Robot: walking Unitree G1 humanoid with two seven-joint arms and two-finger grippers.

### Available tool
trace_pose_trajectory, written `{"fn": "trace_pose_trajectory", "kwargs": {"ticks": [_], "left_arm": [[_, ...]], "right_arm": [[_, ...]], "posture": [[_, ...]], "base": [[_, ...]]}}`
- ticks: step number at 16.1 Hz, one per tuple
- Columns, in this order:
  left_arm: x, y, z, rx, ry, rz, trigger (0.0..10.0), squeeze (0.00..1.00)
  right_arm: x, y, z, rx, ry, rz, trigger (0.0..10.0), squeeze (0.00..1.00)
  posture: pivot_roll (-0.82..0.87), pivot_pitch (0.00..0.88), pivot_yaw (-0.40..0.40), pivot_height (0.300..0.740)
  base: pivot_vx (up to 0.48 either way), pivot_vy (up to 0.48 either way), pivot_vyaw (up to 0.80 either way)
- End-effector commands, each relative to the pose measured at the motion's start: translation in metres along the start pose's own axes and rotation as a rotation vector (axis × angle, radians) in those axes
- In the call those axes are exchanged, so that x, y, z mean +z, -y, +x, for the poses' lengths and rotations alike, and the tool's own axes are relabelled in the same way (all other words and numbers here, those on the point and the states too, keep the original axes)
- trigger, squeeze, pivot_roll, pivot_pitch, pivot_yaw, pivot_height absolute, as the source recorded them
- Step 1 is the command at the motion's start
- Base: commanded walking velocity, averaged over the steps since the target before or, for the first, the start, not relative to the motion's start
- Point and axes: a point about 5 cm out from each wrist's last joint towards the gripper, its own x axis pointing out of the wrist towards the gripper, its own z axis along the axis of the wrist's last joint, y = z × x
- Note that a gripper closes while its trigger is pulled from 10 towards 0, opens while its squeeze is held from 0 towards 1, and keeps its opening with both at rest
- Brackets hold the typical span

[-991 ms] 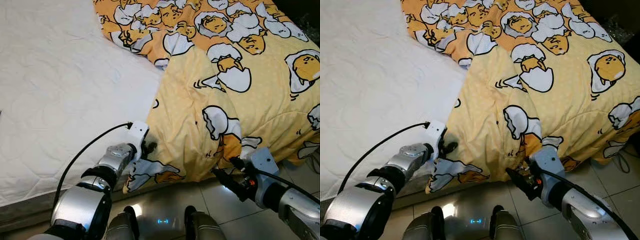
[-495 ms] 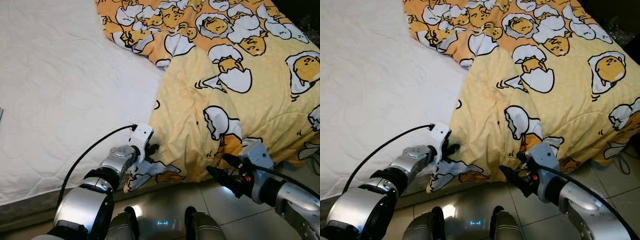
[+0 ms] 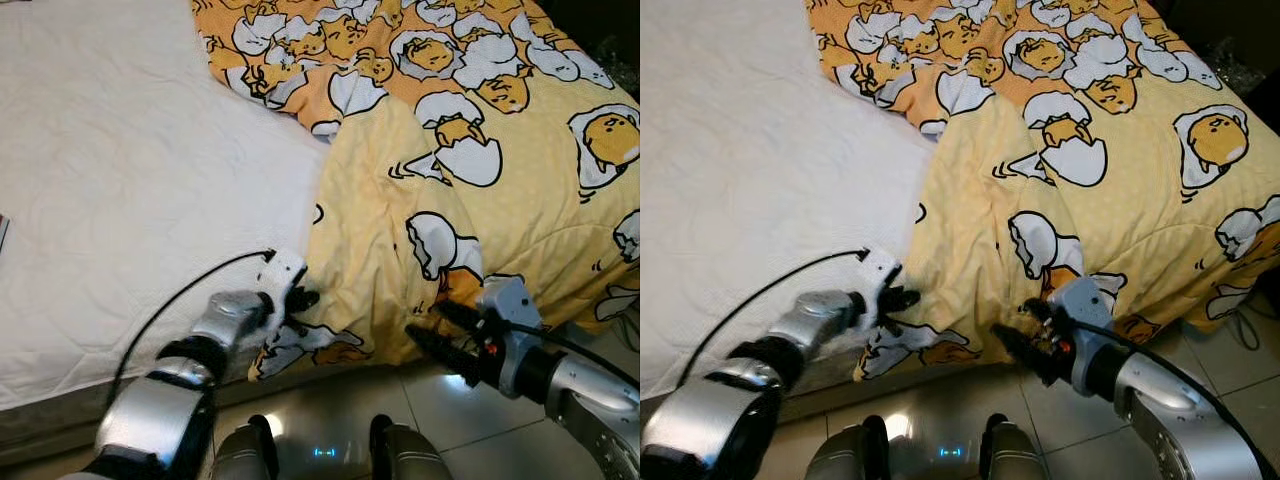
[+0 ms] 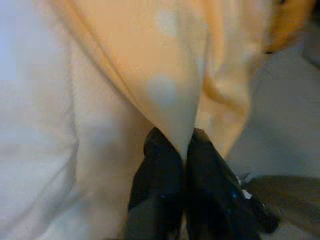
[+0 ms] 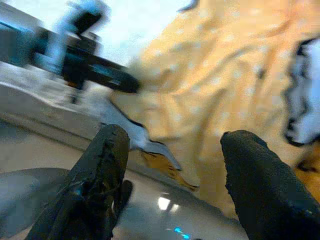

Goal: Clean up the room

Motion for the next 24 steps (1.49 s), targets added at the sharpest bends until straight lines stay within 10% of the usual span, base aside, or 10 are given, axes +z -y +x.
{"fn": "trace_pose_trajectory", "kwargs": {"ticks": [1,5,9,11,16,17,18,20,21,24], "left_arm": [[-0.006,0.003,-0.008,-0.108,-0.006,0.046,0.0,0.0],[-0.016,0.022,-0.057,-0.342,-0.053,0.249,0.0,0.0],[-0.001,0.035,-0.102,-0.337,-0.052,0.275,0.0,0.0],[0.018,0.068,-0.142,-0.451,-0.043,0.256,0.0,0.0],[0.015,0.121,-0.165,-0.612,-0.146,0.204,0.0,0.0],[0.015,0.122,-0.158,-0.561,-0.145,0.232,10.0,0.0],[0.012,0.119,-0.149,-0.499,-0.136,0.245,10.0,0.0],[0.008,0.117,-0.143,-0.456,-0.126,0.203,10.0,0.39],[0.006,0.117,-0.141,-0.438,-0.125,0.166,10.0,1.0],[0.001,0.126,-0.148,-0.512,-0.171,0.123,10.0,1.0]], "right_arm": [[-0.004,0.006,-0.002,-0.048,-0.011,0.008,10.0,0.0],[-0.013,0.002,-0.003,-0.045,-0.038,0.021,10.0,0.0],[-0.019,0.0,-0.003,-0.033,-0.079,0.011,10.0,0.0],[-0.025,0.003,-0.006,-0.034,-0.125,-0.007,10.0,0.0],[-0.033,-0.002,-0.002,0.016,-0.185,-0.031,10.0,0.0],[-0.034,-0.001,-0.003,0.017,-0.193,-0.035,10.0,0.0],[-0.034,-0.001,-0.003,0.016,-0.195,-0.036,10.0,0.0],[-0.034,-0.001,-0.002,0.016,-0.196,-0.036,10.0,0.0],[-0.035,-0.002,-0.002,0.017,-0.197,-0.037,10.0,0.0],[-0.037,-0.004,-0.002,0.023,-0.203,-0.039,10.0,0.0]], "posture": [[-0.25,0.177,0.035,0.74],[-0.23,0.179,0.039,0.74],[-0.22,0.179,0.043,0.74],[-0.2,0.178,0.036,0.74],[-0.2,0.181,0.023,0.74],[-0.2,0.183,0.021,0.74],[-0.2,0.184,0.02,0.74],[-0.19,0.185,0.021,0.74],[-0.2,0.185,0.022,0.74],[-0.19,0.18,0.026,0.74]], "base": [[0.0,0.0,0.0],[0.0,0.0,0.0],[0.0,0.0,0.0],[0.0,0.0,0.0],[0.0,0.0,0.0],[0.0,0.0,0.0],[0.0,0.0,0.0],[0.0,0.0,0.0],[0.0,0.0,0.0],[0.0,0.0,0.0]]}}
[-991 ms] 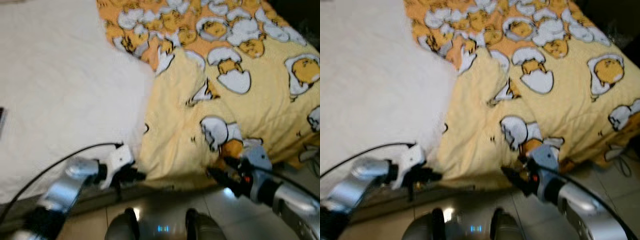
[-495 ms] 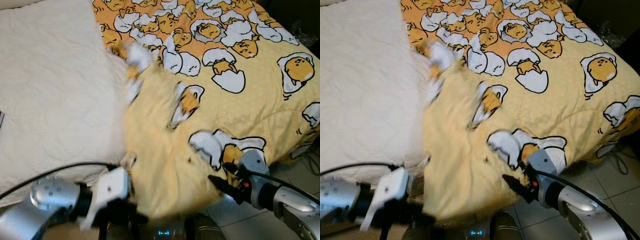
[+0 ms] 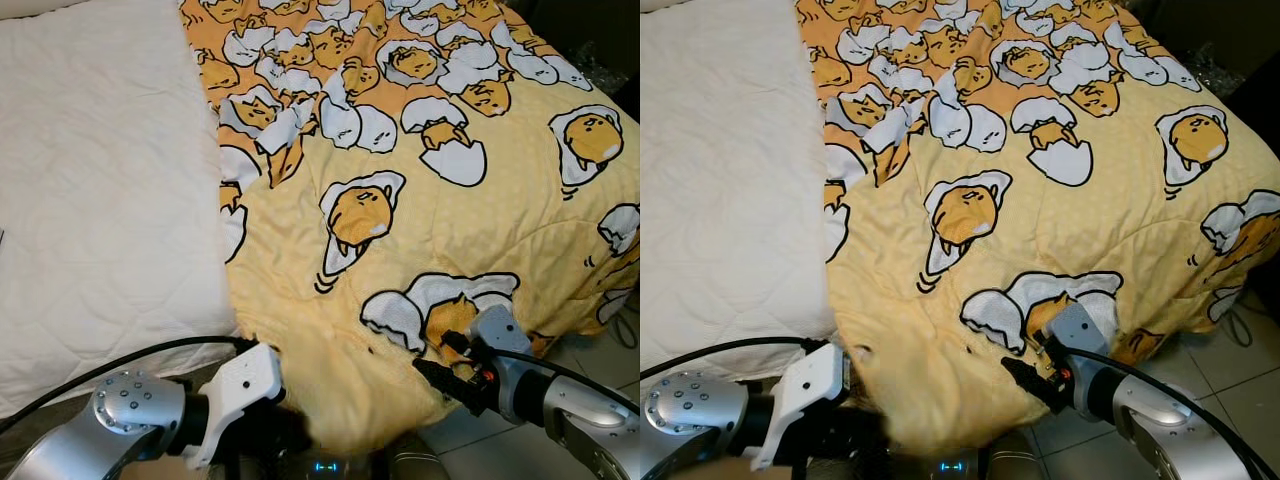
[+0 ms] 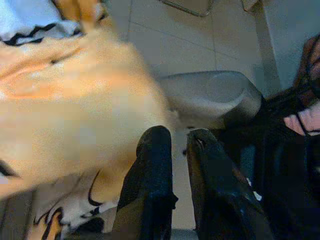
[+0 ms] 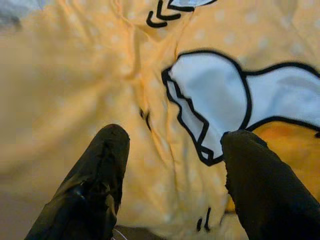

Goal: Clean up the room

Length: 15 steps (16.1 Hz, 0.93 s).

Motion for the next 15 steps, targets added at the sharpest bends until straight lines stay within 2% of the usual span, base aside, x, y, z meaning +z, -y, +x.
{"fn": "trace_pose_trajectory", "kwargs": {"ticks": [1,3,4,7,8,11,13,15], "left_arm": [[0.0,0.008,0.0,-0.041,-0.01,-0.001,10.0,1.0],[-0.001,0.014,-0.002,-0.089,-0.031,0.006,10.0,1.0],[-0.001,0.013,-0.004,-0.079,-0.038,0.013,10.0,1.0],[0.005,-0.002,-0.008,0.032,0.015,0.004,10.0,1.0],[0.01,-0.018,-0.009,0.131,0.072,-0.022,10.0,1.0],[0.013,-0.045,-0.005,0.323,0.154,-0.027,10.0,1.0],[0.015,-0.08,-0.002,0.577,0.248,-0.074,10.0,1.0],[0.013,-0.094,-0.003,0.718,0.267,-0.092,10.0,1.0]], "right_arm": [[-0.006,-0.002,0.0,0.003,-0.027,-0.004,10.0,0.0],[-0.007,-0.002,0.0,0.006,-0.029,-0.006,10.0,0.0],[-0.007,-0.002,0.001,0.009,-0.028,-0.008,10.0,0.0],[-0.004,-0.002,0.005,0.001,-0.009,-0.007,10.0,0.0],[-0.001,-0.001,0.007,-0.013,0.01,-0.001,10.0,0.0],[0.002,-0.001,0.012,-0.049,0.038,0.003,10.0,0.0],[0.004,0.005,0.016,-0.163,0.079,0.028,10.0,0.0],[0.004,0.009,0.019,-0.237,0.103,0.048,10.0,0.0]], "posture": [[-0.19,0.179,0.027,0.74],[-0.19,0.179,0.025,0.74],[-0.18,0.177,0.024,0.74],[-0.18,0.173,0.022,0.74],[-0.18,0.174,0.022,0.74],[-0.18,0.162,0.024,0.74],[-0.18,0.149,0.031,0.74],[-0.18,0.134,0.037,0.74]], "base": [[0.0,0.0,0.0],[0.0,0.0,0.0],[0.0,0.0,0.0],[0.0,0.0,0.0],[0.0,0.0,0.0],[0.0,0.0,0.0],[0.0,0.0,0.0],[0.0,0.0,0.0]]}}
